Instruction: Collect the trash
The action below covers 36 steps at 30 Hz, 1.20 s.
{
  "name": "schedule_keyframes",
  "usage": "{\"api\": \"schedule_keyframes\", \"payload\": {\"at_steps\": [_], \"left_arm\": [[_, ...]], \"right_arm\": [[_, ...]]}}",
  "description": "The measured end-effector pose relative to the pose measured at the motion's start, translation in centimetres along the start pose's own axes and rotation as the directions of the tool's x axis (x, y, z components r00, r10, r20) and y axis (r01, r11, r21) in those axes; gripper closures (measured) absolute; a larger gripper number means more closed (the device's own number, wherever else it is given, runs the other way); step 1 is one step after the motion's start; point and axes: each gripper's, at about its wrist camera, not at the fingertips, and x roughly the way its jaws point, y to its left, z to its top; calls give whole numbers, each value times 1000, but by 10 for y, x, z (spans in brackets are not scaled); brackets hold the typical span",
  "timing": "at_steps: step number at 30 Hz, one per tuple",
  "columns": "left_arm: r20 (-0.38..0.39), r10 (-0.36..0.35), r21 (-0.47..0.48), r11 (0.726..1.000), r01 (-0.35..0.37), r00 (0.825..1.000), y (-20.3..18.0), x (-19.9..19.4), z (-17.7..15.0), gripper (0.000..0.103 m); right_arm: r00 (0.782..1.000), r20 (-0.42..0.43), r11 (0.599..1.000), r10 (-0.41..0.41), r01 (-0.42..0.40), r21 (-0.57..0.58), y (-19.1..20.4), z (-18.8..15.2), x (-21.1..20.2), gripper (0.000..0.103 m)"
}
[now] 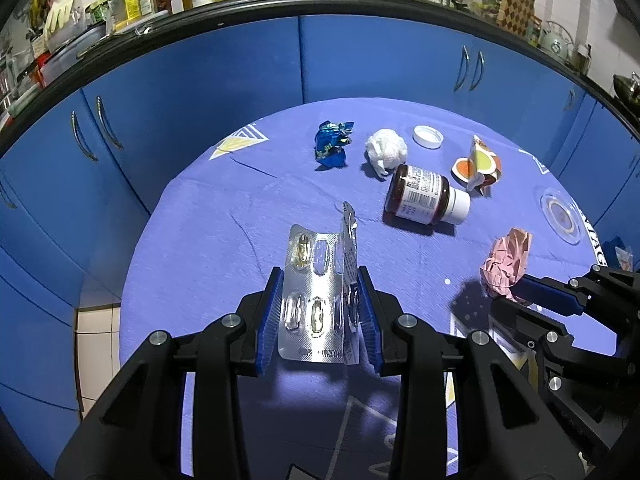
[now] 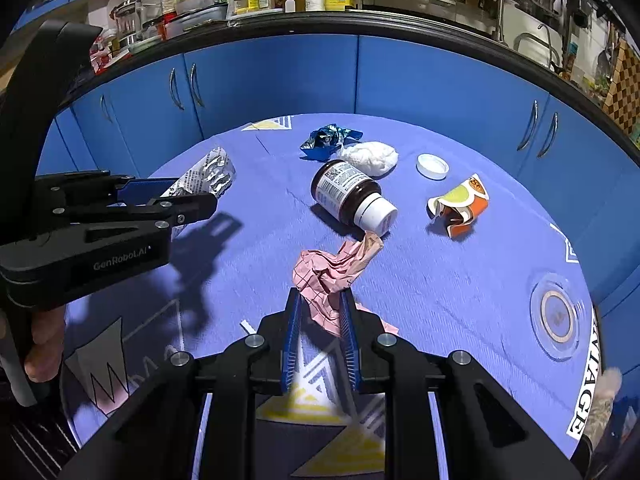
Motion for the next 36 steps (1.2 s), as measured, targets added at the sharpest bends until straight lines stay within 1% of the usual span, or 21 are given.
{"api": "schedule_keyframes", "payload": {"at_steps": [8, 17, 27, 36], "left_arm": [[-5, -3, 11, 1000, 3, 1000, -4, 1, -2, 66], [-2, 2, 3, 1000, -2, 1000, 0, 1, -1, 66], [-6, 20, -22, 1000, -21, 1000, 14, 4, 1, 66], [-15, 55, -68, 996, -56, 998, 38, 9, 1, 66]], "right_arm": [[1000, -6, 1000, 0, 0, 1, 0, -2, 2, 83], [1000, -5, 1000, 10, -10, -13, 4, 2, 5, 83], [999, -17, 998, 41, -41, -41, 15, 8, 17, 83], [997, -27, 995, 73, -75, -72, 31, 18, 31, 83]]}}
